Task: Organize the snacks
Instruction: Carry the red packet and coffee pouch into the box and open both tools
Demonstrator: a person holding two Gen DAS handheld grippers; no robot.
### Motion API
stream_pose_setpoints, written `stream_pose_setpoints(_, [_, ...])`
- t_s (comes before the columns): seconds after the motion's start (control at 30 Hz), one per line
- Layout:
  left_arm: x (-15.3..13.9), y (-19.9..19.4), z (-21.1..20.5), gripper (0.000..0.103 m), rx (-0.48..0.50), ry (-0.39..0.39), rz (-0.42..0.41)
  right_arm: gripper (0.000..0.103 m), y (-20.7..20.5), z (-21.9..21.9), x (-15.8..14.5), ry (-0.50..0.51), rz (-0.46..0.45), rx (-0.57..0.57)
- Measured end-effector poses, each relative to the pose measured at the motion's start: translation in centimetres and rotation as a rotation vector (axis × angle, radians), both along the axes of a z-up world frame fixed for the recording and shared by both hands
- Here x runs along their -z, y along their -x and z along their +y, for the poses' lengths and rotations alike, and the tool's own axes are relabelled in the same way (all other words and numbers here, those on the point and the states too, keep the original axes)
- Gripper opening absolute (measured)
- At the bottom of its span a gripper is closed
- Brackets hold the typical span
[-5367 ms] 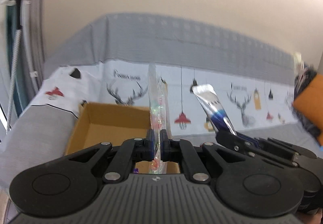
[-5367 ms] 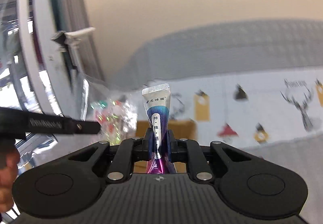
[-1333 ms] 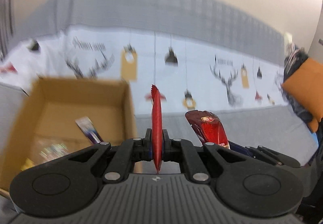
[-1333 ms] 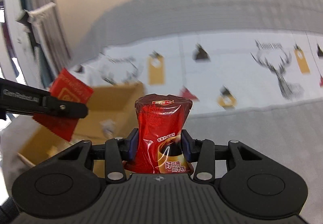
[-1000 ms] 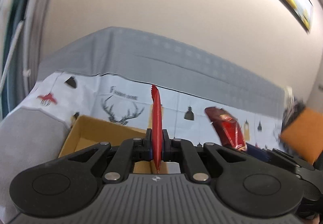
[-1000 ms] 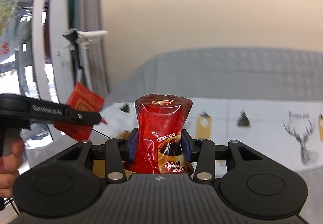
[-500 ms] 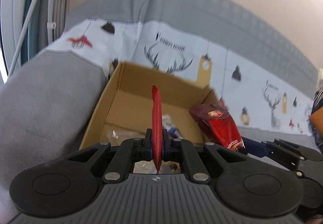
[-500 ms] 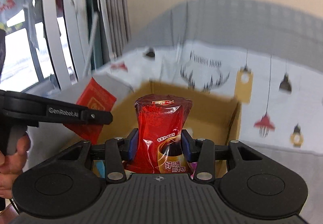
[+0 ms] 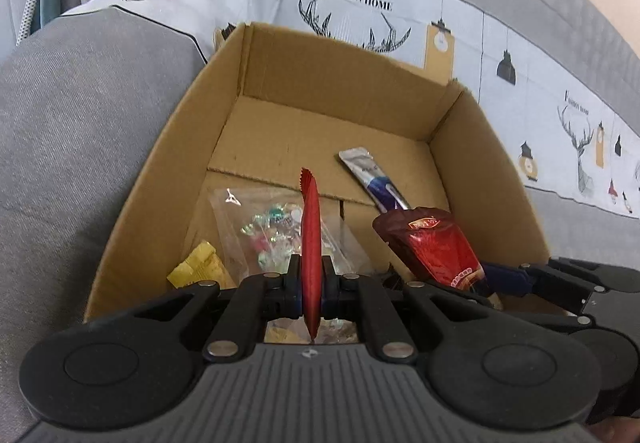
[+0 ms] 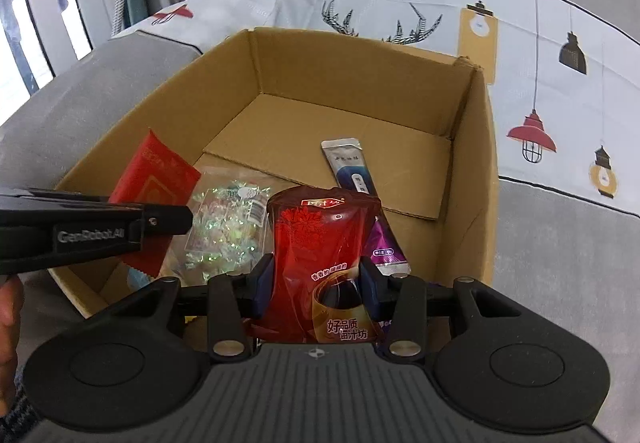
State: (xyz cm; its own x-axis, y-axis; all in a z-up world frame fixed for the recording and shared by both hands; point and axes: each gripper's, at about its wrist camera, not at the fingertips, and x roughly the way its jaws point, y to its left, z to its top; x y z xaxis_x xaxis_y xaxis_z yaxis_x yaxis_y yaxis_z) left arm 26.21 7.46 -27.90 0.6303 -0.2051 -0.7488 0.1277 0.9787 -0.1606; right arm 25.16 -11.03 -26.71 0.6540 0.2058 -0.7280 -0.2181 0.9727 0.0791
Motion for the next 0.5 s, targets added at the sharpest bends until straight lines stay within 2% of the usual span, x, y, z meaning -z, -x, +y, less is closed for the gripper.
stream_pose_setpoints(0.13, [0.2, -0.1, -0.1, 0.008, -0.012, -0.003, 0.013, 0.055, -0.2, 0.6, -0.1, 0.018, 0.020, -0.015])
stream_pose_setpoints(0.2, [-0.4, 0.1, 0.1, 0.023, -0.026, 0.012, 0.012, 0.065, 0.1, 0.8, -0.3, 0.011, 0.029, -0.025])
stream_pose_setpoints(0.23, [-0.8, 0.2, 0.2, 0.050, -0.027, 0.020, 0.021, 0.073, 0.4, 1.0, -0.6, 0.013, 0.025, -0.031])
stream_pose_setpoints(0.3, [-2.0, 0.9, 0.1, 0.074, -0.025, 0.025, 0.004, 0.085, 1.0, 1.1, -1.3, 0.035, 0.005, -0.012])
stream_pose_setpoints(0.4, [-4.3, 2.6, -0.7, 0.079, -0.008, -0.005, -0.028, 0.085, 1.9, 0.6, -2.8, -0.008, 0.006, 0.011])
stream_pose_setpoints(0.47, [-5.8, 4.1, -1.1, 0.087, 0.002, 0.011, -0.025, 0.085, 2.8, 0.1, -4.3, -0.059, 0.014, 0.039])
stream_pose_setpoints(0.5, [-6.5, 4.9, -1.4, 0.087, 0.003, 0.015, -0.030, 0.085, 3.3, -0.1, -4.9, -0.079, 0.014, 0.049])
